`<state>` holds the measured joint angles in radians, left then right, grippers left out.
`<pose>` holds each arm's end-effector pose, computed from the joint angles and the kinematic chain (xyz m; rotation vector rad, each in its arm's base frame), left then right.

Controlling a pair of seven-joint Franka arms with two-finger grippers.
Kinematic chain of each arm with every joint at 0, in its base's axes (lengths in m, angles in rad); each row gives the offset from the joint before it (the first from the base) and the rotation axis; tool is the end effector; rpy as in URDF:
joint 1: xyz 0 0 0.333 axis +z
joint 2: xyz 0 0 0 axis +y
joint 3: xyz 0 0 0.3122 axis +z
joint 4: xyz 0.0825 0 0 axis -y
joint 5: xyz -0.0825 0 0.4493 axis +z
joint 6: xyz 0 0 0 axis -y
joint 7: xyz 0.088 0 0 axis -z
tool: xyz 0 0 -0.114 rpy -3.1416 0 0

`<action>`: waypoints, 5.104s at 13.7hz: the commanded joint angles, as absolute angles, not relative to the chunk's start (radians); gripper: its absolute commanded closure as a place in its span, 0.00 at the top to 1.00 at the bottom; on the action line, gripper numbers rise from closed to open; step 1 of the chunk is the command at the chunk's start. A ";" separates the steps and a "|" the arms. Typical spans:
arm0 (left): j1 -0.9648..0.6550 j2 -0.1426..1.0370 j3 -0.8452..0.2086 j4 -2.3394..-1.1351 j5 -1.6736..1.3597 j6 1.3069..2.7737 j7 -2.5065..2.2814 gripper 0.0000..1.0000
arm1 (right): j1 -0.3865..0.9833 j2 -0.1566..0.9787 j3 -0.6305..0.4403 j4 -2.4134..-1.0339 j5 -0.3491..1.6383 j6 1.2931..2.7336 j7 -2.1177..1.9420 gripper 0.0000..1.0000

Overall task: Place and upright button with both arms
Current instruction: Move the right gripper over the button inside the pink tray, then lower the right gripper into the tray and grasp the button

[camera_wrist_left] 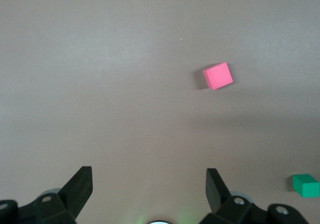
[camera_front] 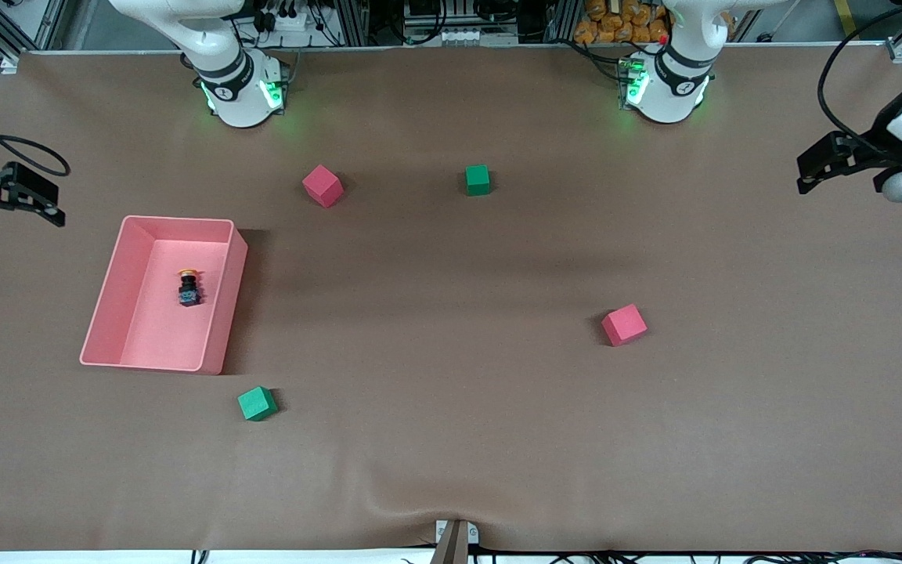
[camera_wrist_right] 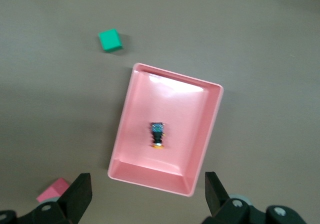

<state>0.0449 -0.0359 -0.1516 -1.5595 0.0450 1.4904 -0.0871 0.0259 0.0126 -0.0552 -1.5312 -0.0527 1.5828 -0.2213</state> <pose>0.5974 -0.0601 0.6346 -3.0878 0.0256 0.0441 0.6253 -0.0241 0.6284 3.0692 0.2950 0.0494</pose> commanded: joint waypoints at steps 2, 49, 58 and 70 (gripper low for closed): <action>0.048 -0.034 -0.153 -1.551 0.052 1.473 -0.100 1.00 | 0.017 0.003 -0.046 -1.513 -0.072 1.585 -0.190 1.00; 0.046 -0.012 -0.166 -1.562 0.018 1.540 -0.147 1.00 | -0.026 0.522 -0.054 -1.914 -0.014 2.029 -0.457 1.00; 0.057 -0.017 -0.164 -1.559 0.018 1.537 -0.132 1.00 | -0.035 0.522 -0.054 -2.000 -0.035 2.121 -0.468 1.00; 0.058 -0.026 -0.164 -1.560 0.023 1.534 -0.123 1.00 | -0.057 0.522 -0.054 -2.029 -0.034 2.155 -0.549 0.32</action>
<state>0.0515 -0.0105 -0.1630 -1.5610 0.0315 1.5389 -0.1389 -0.0418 0.5377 -0.0661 -2.0002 -0.0231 2.1394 -0.5380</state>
